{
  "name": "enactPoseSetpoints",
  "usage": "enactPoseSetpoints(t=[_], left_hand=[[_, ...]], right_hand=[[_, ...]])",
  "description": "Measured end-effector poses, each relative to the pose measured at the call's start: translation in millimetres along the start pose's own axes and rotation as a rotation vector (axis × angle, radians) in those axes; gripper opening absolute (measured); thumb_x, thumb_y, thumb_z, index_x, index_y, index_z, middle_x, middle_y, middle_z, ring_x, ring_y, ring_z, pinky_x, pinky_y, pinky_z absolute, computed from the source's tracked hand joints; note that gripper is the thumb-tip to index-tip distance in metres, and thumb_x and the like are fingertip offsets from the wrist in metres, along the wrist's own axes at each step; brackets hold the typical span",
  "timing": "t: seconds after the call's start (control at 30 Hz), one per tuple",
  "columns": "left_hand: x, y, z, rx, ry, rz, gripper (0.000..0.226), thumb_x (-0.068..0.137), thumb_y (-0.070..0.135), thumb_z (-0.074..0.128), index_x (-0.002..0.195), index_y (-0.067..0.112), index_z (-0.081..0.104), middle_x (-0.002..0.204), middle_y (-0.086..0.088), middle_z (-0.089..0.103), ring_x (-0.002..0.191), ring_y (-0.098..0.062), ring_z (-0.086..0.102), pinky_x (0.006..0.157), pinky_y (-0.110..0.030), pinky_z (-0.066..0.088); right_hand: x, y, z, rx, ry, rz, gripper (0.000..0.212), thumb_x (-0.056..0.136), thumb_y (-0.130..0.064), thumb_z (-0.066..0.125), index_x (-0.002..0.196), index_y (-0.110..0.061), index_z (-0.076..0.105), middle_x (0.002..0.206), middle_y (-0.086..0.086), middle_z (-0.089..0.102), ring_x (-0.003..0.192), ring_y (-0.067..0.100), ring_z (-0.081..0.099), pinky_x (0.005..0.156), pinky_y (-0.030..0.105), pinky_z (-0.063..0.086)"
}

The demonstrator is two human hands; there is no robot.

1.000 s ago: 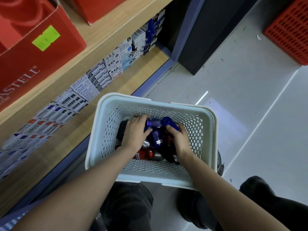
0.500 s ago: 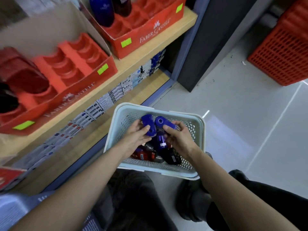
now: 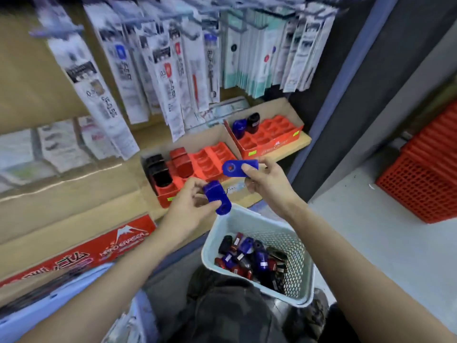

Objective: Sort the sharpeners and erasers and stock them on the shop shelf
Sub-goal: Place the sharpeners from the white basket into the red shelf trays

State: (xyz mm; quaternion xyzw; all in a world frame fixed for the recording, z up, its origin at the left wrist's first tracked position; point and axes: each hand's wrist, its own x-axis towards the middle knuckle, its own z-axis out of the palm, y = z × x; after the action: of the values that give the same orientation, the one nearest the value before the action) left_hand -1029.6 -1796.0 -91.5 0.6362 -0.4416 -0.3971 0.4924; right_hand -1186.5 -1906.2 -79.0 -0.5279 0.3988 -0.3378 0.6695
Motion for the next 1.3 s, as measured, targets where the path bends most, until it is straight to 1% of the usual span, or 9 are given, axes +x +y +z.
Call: enactPoseSetpoints(t=[0.2, 0.33, 0.53, 0.63, 0.77, 0.9, 1.07, 1.2, 1.3], left_hand=[[3, 30, -33, 0.090, 0.245, 0.116, 0.038, 0.083, 0.007, 0.068, 0.093, 0.033, 0.043, 0.098, 0.016, 0.054, 0.087, -0.010, 0.060, 0.078, -0.025, 0.047], [7, 28, -44, 0.068, 0.386, 0.104, 0.034, 0.083, 0.010, 0.070, 0.099, 0.028, 0.046, 0.098, 0.011, 0.057, 0.089, -0.010, 0.061, 0.078, -0.027, 0.050], [17, 22, -49, 0.092, 0.408, 0.091, 0.035, 0.082, 0.008, 0.070, 0.101, 0.023, 0.046, 0.098, 0.008, 0.058, 0.087, -0.007, 0.061, 0.075, -0.021, 0.050], [21, 19, -50, 0.084, 0.422, 0.081, 0.036, 0.082, 0.007, 0.070, 0.095, 0.029, 0.044, 0.094, 0.011, 0.058, 0.085, -0.008, 0.062, 0.073, -0.022, 0.050], [24, 18, -50, 0.122, 0.417, 0.079, 0.033, 0.084, 0.007, 0.068, 0.102, 0.022, 0.045, 0.090, 0.017, 0.055, 0.083, 0.000, 0.059, 0.070, -0.015, 0.048], [38, 26, -43, 0.181, 0.418, 0.100, 0.029, 0.086, 0.009, 0.066, 0.103, 0.021, 0.046, 0.088, 0.020, 0.054, 0.079, 0.007, 0.055, 0.069, -0.005, 0.043], [65, 28, -26, 0.362, 0.339, 0.141, 0.034, 0.085, 0.016, 0.068, 0.112, 0.018, 0.049, 0.111, 0.002, 0.064, 0.102, -0.015, 0.058, 0.090, -0.034, 0.046], [75, 21, -18, 0.577, 0.353, 0.260, 0.039, 0.085, 0.017, 0.067, 0.121, 0.018, 0.053, 0.119, 0.000, 0.064, 0.108, -0.022, 0.058, 0.095, -0.041, 0.041], [80, 17, -15, 0.752, 0.423, 0.239, 0.035, 0.086, 0.026, 0.066, 0.119, 0.020, 0.056, 0.121, 0.002, 0.061, 0.112, -0.019, 0.054, 0.093, -0.034, 0.032]], right_hand=[[45, -44, 39, -0.480, -0.057, -0.276, 0.026, 0.086, -0.006, 0.065, 0.109, -0.010, 0.054, 0.092, -0.002, 0.059, 0.075, 0.008, 0.058, 0.065, 0.016, 0.047], [83, -40, 53, -0.869, -0.144, -0.375, 0.030, 0.086, -0.010, 0.065, 0.115, -0.011, 0.057, 0.108, 0.012, 0.056, 0.093, 0.021, 0.056, 0.078, 0.020, 0.037], [110, -34, 68, -1.253, -0.295, -0.458, 0.043, 0.089, -0.009, 0.060, 0.131, -0.011, 0.051, 0.120, 0.013, 0.056, 0.107, 0.026, 0.051, 0.089, 0.029, 0.036], [109, -29, 72, -1.381, -0.352, -0.505, 0.034, 0.089, -0.008, 0.059, 0.122, -0.010, 0.049, 0.111, 0.012, 0.057, 0.103, 0.030, 0.054, 0.082, 0.034, 0.041], [107, -32, 70, -1.440, -0.344, -0.517, 0.034, 0.089, -0.009, 0.057, 0.123, -0.014, 0.056, 0.122, 0.008, 0.053, 0.112, 0.029, 0.051, 0.092, 0.044, 0.045], [97, -34, 49, -1.292, -0.282, -0.456, 0.048, 0.088, -0.006, 0.055, 0.135, -0.013, 0.048, 0.141, 0.009, 0.039, 0.130, 0.027, 0.035, 0.108, 0.036, 0.031], [69, -18, 10, -1.234, -0.102, -0.371, 0.041, 0.093, -0.012, 0.051, 0.134, -0.013, 0.047, 0.133, 0.007, 0.044, 0.123, 0.023, 0.040, 0.100, 0.026, 0.030], [60, -6, 1, -1.239, -0.113, -0.380, 0.038, 0.094, -0.016, 0.050, 0.132, -0.011, 0.050, 0.140, 0.006, 0.041, 0.126, 0.025, 0.037, 0.104, 0.030, 0.028], [59, -2, 2, -1.266, -0.096, -0.422, 0.036, 0.095, -0.018, 0.051, 0.130, -0.011, 0.053, 0.142, 0.007, 0.041, 0.126, 0.027, 0.038, 0.106, 0.034, 0.028]])
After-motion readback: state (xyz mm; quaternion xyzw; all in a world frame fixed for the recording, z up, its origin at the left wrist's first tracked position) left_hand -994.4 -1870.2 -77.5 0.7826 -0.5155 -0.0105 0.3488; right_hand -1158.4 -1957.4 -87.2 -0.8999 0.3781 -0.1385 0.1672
